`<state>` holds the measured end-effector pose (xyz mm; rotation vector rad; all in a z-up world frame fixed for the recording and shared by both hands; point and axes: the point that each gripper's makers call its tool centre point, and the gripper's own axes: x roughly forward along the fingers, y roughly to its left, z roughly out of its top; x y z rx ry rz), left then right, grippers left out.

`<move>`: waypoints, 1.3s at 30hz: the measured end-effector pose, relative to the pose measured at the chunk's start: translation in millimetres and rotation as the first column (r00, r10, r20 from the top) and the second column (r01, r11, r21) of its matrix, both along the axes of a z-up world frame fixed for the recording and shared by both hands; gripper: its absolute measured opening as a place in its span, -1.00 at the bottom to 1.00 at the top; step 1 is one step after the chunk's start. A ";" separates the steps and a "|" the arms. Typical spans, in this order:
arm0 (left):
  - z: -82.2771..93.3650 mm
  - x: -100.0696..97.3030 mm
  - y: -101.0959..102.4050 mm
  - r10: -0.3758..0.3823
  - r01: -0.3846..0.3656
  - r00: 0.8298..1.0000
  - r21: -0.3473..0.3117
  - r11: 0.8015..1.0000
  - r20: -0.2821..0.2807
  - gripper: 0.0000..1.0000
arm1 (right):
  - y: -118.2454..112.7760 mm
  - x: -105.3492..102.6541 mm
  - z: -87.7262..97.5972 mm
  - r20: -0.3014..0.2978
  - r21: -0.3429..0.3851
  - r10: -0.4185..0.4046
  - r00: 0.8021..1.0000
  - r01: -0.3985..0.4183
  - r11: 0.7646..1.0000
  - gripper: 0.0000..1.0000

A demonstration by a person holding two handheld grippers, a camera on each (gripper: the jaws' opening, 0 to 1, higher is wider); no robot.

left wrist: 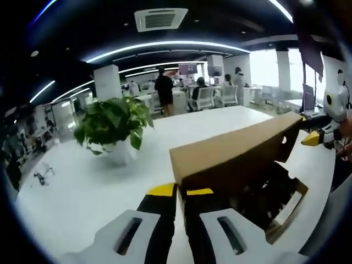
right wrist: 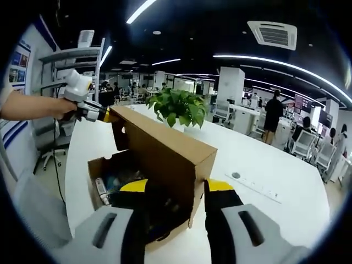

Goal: Operate the shoe box by opening the lid, removing the specified soft item, and placing it in the target area until the item is outside and the box remains undamaged.

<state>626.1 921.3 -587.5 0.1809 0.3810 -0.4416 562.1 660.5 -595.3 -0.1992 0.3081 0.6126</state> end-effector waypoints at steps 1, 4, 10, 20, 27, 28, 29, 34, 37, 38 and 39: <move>0.3 0.9 -0.2 0.001 -0.001 1.000 -0.003 1.000 0.002 -0.98 | -0.9 0.3 -2.8 -0.009 0.000 -0.003 1.000 0.003 1.000 -0.36; 0.4 4.1 0.3 0.006 -0.006 1.000 -0.012 1.000 0.002 -0.98 | -4.8 1.6 -13.8 -0.019 -0.019 -0.013 1.000 0.012 1.000 -0.37; 0.6 10.4 -0.6 0.008 -0.008 1.000 -0.022 1.000 0.007 -0.99 | -12.0 2.8 -29.4 -0.038 -0.050 -0.028 0.999 0.026 0.998 -0.49; 0.5 24.2 -1.4 0.017 -0.016 1.000 -0.028 0.999 0.016 -0.99 | -24.1 10.3 -52.6 -0.065 -0.088 -0.059 0.996 0.053 0.995 -0.66; 0.1 33.0 -4.2 0.024 -0.023 1.000 -0.032 0.999 0.020 -0.99 | -24.0 19.3 -63.8 -0.076 -0.102 -0.074 0.994 0.066 0.993 -0.81; -0.2 34.8 -4.3 0.025 -0.024 0.999 -0.032 0.999 0.020 -0.99 | -24.5 20.7 -66.4 -0.084 -0.099 -0.081 0.993 0.073 0.992 -0.82; -0.4 36.0 -4.3 0.025 -0.025 0.999 -0.033 0.999 0.020 -0.99 | -24.9 21.6 -68.5 -0.088 -0.097 -0.086 0.992 0.077 0.992 -0.84; -1.5 43.0 -5.4 0.026 -0.025 0.999 -0.036 0.999 0.019 -0.99 | -25.7 25.4 -80.6 -0.107 -0.105 -0.099 0.989 0.087 0.991 -0.89; -2.6 46.6 -5.4 0.026 -0.025 1.000 -0.036 0.999 0.018 -0.99 | -26.8 27.0 -85.8 -0.122 -0.098 -0.109 0.986 0.097 0.990 -0.92; -2.9 47.7 -5.2 0.026 -0.025 1.000 -0.037 0.999 0.017 -0.99 | -27.2 27.7 -87.1 -0.125 -0.098 -0.112 0.986 0.100 0.990 -0.93; -3.5 49.6 -5.3 0.025 -0.025 1.000 -0.037 0.999 0.017 -0.99 | -27.9 28.5 -87.7 -0.128 -0.095 -0.118 0.985 0.106 0.990 -0.95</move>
